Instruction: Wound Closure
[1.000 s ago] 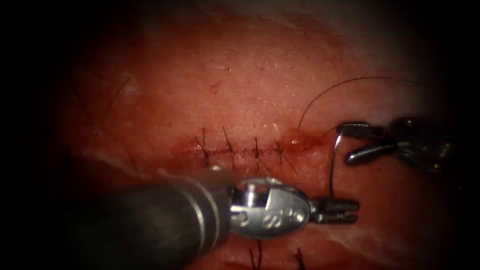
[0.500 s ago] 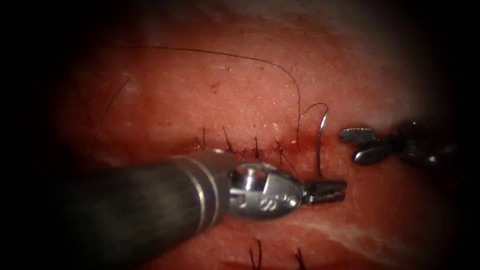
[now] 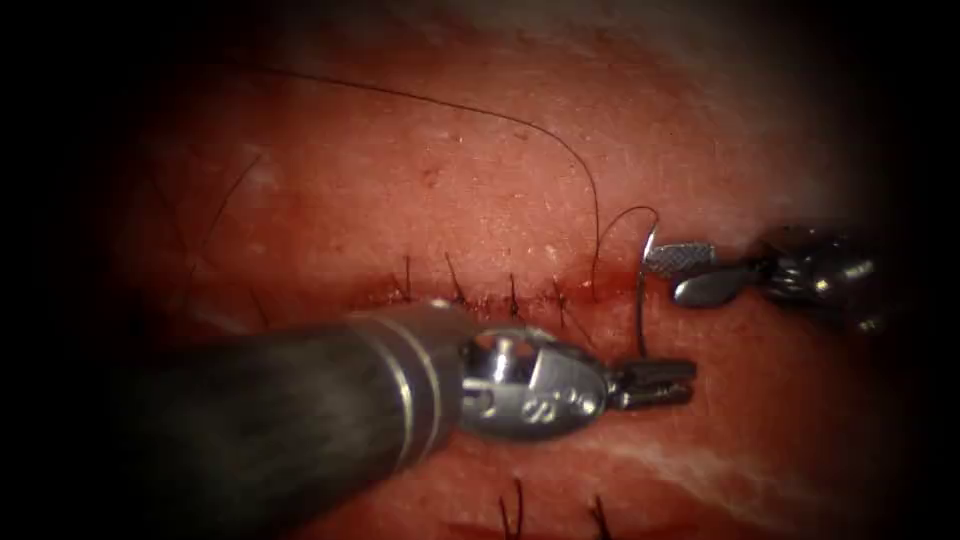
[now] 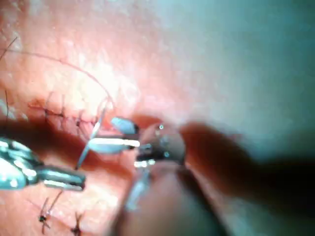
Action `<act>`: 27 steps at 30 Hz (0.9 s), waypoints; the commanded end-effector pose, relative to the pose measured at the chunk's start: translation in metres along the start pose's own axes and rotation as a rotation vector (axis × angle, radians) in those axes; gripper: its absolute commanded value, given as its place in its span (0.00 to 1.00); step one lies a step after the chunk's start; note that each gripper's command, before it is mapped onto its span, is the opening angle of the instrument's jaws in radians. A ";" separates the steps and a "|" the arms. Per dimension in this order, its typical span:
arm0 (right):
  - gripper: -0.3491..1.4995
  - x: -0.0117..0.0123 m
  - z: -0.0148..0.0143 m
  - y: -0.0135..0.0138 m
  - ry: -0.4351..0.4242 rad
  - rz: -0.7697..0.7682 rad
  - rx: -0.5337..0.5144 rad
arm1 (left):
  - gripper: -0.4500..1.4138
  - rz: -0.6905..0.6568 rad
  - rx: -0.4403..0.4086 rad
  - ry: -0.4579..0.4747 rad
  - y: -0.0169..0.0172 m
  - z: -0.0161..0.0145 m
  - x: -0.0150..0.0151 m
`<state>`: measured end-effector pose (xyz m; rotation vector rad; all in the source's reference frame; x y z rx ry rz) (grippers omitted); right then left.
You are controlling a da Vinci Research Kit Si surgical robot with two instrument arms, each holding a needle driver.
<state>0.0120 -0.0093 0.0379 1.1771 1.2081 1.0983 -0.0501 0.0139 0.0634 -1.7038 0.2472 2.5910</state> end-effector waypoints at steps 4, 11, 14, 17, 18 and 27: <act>0.65 -0.0010 0.0014 0.0005 0.013 0.034 0.006 | 0.00 0.004 -0.002 0.001 0.0006 0.0009 -0.0004; 0.43 -0.0010 0.0018 0.0006 0.027 0.092 0.015 | 0.00 0.005 -0.002 0.001 0.0007 0.0009 -0.0004; 0.25 -0.0014 0.0018 0.0008 0.032 0.106 0.022 | 0.00 0.005 -0.002 0.001 0.0007 0.0009 -0.0004; 0.22 -0.0018 0.0018 0.0009 0.031 0.108 0.022 | 0.00 0.005 -0.001 0.000 0.0007 0.0009 -0.0004; 0.17 -0.0018 0.0017 0.0009 0.037 0.108 0.028 | 0.00 0.005 -0.001 0.000 0.0007 0.0009 -0.0004; 0.28 -0.0015 0.0024 0.0011 0.092 0.108 0.067 | 0.00 0.004 0.000 -0.001 0.0007 0.0010 -0.0003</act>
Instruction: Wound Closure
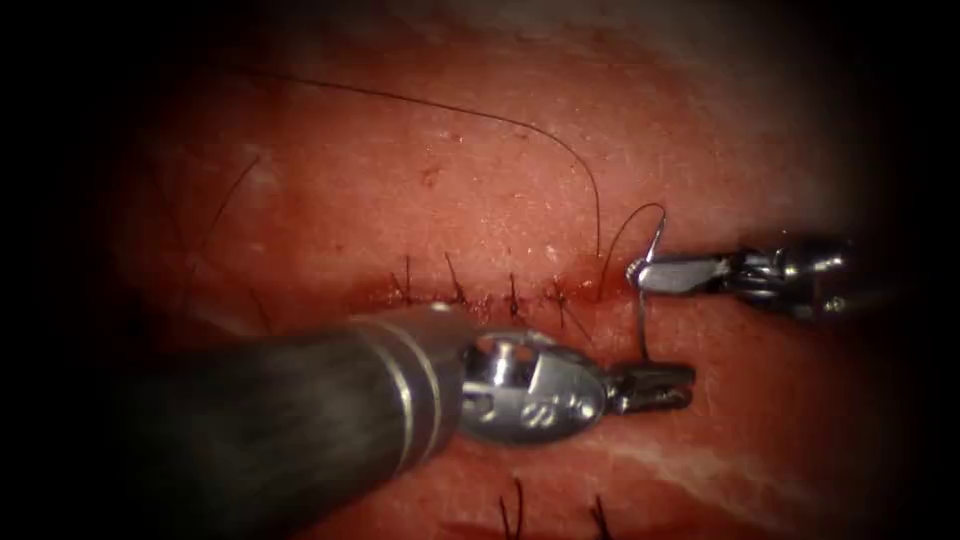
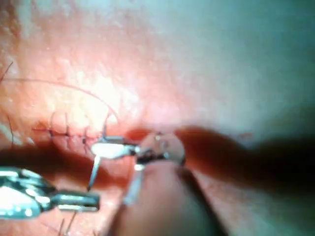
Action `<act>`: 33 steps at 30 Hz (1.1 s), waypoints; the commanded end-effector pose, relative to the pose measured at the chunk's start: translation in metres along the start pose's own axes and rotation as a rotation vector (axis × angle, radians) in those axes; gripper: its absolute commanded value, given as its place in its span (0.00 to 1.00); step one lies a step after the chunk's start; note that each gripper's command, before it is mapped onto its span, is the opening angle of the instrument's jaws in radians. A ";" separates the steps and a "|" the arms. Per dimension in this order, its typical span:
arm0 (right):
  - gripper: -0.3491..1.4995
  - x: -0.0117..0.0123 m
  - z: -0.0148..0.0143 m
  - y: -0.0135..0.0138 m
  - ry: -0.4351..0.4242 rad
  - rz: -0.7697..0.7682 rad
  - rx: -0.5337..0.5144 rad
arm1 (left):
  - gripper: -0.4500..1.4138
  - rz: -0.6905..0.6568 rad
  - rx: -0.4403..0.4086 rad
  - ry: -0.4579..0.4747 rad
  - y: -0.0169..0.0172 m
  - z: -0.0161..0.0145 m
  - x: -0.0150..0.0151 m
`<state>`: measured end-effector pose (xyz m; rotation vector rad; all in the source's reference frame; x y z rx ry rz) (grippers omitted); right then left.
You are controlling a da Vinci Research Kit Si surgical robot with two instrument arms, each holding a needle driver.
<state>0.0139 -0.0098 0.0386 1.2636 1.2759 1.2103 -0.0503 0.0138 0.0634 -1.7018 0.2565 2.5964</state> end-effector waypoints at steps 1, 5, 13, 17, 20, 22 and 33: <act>0.31 -0.0011 0.0005 0.0006 0.002 0.004 0.001 | 0.00 -0.003 -0.003 0.002 0.0006 0.0008 -0.0003; 0.38 -0.0013 0.0006 0.0006 0.006 0.003 0.006 | 0.00 -0.003 -0.003 0.002 0.0006 0.0007 -0.0003; 0.55 -0.0021 0.0011 0.0002 0.026 0.011 0.025 | 0.00 -0.004 -0.002 0.001 0.0006 0.0007 -0.0003; 0.31 -0.0022 0.0011 0.0002 0.025 0.017 0.025 | 0.00 -0.004 -0.002 0.001 0.0006 0.0007 -0.0003; 0.00 -0.0022 0.0011 0.0003 0.028 0.017 0.027 | 0.00 -0.004 -0.002 0.001 0.0006 0.0006 -0.0003; 0.00 -0.0019 0.0011 0.0004 0.025 0.006 0.021 | 0.00 -0.004 -0.001 0.000 0.0006 0.0006 -0.0002; 0.00 -0.0008 0.0004 0.0007 -0.017 -0.244 -0.036 | 0.87 -0.493 -0.015 -0.075 -0.0008 -0.0012 0.0010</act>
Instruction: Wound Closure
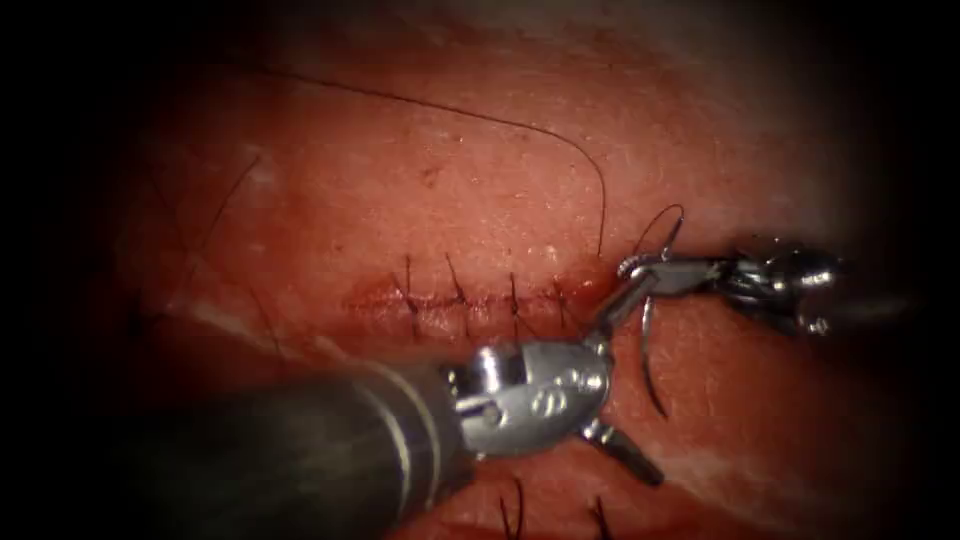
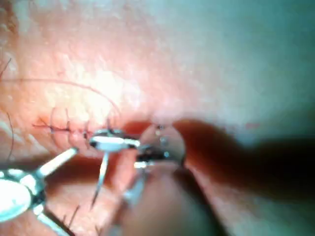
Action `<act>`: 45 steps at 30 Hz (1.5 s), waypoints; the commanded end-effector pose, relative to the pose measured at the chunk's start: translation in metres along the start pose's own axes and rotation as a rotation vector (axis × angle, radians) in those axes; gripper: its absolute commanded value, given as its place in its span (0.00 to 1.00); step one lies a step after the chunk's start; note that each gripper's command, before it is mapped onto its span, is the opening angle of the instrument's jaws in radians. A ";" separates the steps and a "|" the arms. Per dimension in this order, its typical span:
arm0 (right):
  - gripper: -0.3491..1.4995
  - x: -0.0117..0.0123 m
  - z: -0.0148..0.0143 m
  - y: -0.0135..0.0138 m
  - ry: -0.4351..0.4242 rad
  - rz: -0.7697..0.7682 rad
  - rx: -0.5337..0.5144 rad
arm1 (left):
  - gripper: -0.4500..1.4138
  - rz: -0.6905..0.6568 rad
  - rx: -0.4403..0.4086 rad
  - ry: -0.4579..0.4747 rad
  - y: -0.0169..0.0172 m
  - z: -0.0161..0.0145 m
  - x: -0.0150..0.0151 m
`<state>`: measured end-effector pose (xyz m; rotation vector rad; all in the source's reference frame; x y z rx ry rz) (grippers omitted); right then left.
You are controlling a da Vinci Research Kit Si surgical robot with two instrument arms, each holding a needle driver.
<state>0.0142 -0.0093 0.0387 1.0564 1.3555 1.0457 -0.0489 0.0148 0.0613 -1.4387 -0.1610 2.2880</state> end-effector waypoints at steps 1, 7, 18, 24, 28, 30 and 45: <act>0.00 -0.0012 0.0001 0.0002 -0.015 -0.036 -0.012 | 0.82 -0.001 -0.031 0.002 0.0004 0.0002 -0.0006; 0.00 0.0003 0.0002 0.0000 -0.101 -0.373 -0.054 | 0.21 0.017 -0.193 -0.057 -0.0006 -0.0022 -0.0018; 0.00 0.0018 0.0004 -0.0004 -0.117 -0.738 -0.056 | 0.00 0.030 -0.191 -0.234 -0.0057 0.0019 -0.0065; 0.00 0.0028 0.0003 -0.0012 -0.108 -0.774 -0.068 | 0.01 0.014 -0.183 -0.284 -0.0065 0.0035 -0.0093; 0.00 0.0030 0.0004 -0.0016 -0.109 -0.818 -0.067 | 0.04 0.011 -0.159 -0.295 -0.0077 0.0042 -0.0103; 0.00 0.0028 0.0005 -0.0015 -0.110 -0.831 -0.067 | 0.05 0.009 -0.151 -0.296 -0.0082 0.0046 -0.0104; 0.00 0.0021 0.0011 -0.0010 -0.111 -0.904 -0.083 | 0.10 0.003 -0.130 -0.354 -0.0102 0.0069 -0.0137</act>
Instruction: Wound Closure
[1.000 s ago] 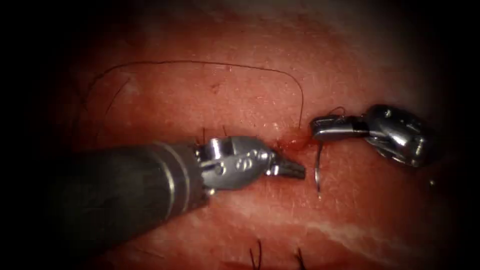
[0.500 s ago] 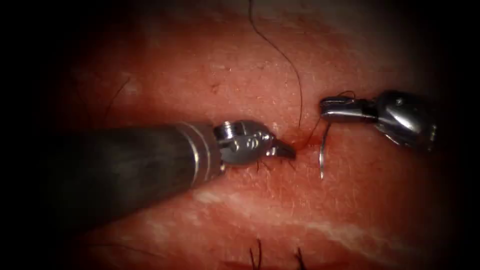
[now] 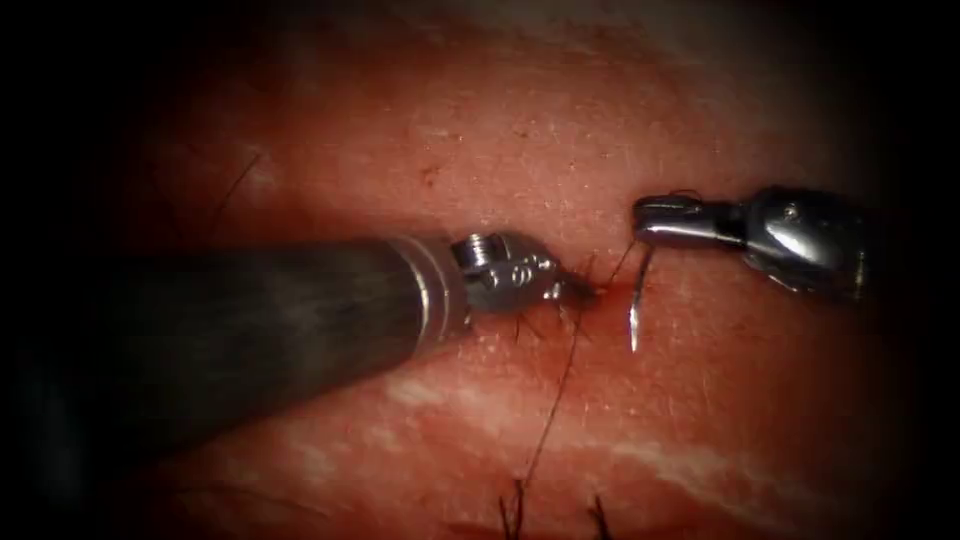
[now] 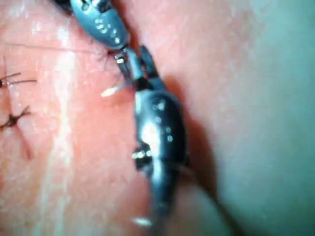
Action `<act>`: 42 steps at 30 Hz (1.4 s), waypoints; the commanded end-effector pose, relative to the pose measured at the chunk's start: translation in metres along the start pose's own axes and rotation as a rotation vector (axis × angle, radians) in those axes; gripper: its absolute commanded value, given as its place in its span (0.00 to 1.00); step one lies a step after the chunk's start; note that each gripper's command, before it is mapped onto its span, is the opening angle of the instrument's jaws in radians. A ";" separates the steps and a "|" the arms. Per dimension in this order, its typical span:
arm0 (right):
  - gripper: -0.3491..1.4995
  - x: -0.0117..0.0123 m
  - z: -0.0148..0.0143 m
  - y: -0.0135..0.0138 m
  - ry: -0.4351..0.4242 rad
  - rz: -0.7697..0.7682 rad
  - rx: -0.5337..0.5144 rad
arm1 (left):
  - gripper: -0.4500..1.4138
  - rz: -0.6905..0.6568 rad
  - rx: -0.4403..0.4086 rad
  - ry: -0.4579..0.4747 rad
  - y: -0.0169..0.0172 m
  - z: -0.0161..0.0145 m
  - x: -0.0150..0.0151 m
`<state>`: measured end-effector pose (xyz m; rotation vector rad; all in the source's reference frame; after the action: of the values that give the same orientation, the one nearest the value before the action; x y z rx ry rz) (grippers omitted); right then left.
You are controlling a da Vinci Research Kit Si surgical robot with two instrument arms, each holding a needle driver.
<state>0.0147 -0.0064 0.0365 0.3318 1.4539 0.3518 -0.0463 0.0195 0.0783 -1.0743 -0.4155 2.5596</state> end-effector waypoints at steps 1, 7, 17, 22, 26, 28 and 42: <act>0.00 -0.0011 0.0007 -0.0006 0.000 -0.004 0.001 | 0.10 -0.001 -0.003 0.002 -0.0002 0.0011 -0.0003; 0.00 -0.0012 0.0012 0.0000 -0.003 -0.050 -0.008 | 0.02 -0.004 0.006 -0.044 -0.0010 0.0025 -0.0011; 0.00 -0.0021 0.0015 0.0012 -0.025 -0.113 -0.027 | 0.00 0.008 -0.047 -0.157 0.0002 0.0037 -0.0016; 0.00 -0.0024 0.0017 0.0009 -0.033 -0.141 -0.029 | 0.00 0.016 -0.075 -0.230 0.0011 0.0040 -0.0018; 0.00 -0.0031 0.0021 0.0009 -0.044 -0.171 -0.031 | 0.11 0.014 -0.127 -0.222 0.0023 0.0031 -0.0013; 0.00 -0.0036 0.0023 0.0010 -0.048 -0.186 -0.040 | 0.15 0.013 -0.134 -0.220 0.0030 0.0028 -0.0006; 0.00 -0.0060 0.0023 -0.0004 -0.095 -0.266 -0.040 | 0.21 0.012 -0.151 -0.214 0.0042 0.0018 0.0008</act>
<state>0.0164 -0.0079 0.0412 0.1095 1.3749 0.1502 -0.0483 0.0163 0.0767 -0.8512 -0.6634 2.7004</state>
